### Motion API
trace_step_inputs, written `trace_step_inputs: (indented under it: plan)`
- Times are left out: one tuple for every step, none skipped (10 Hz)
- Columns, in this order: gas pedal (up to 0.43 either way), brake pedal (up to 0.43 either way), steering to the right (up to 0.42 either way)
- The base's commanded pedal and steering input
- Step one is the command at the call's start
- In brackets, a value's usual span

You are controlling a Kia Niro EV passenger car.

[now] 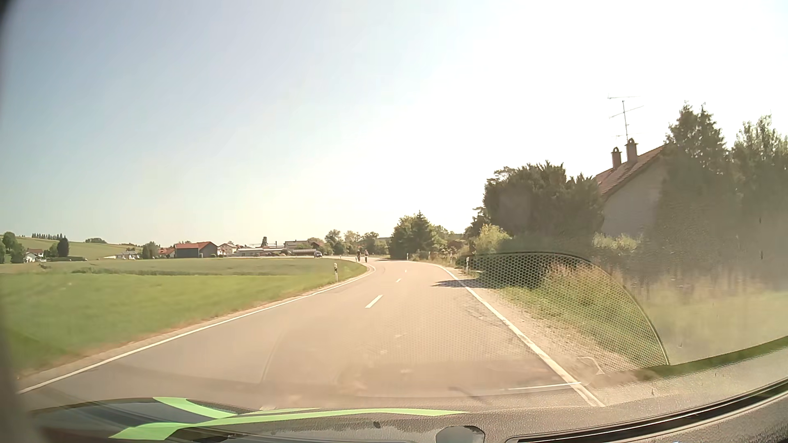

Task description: Follow the waypoints while adhering to traffic rules and regulations

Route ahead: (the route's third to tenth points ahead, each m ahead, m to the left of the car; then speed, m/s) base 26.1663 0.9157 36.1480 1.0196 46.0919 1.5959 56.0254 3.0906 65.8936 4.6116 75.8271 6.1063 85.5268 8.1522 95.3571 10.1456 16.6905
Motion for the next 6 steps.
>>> trace_step_inputs:
  plan:
    - [0.079, 0.0, 0.01]
    - [0.079, 0.0, 0.008]
    - [0.079, 0.0, 0.005]
    - [0.079, 0.0, 0.005]
    - [0.079, 0.0, 0.004]
    - [0.079, 0.0, 0.0]
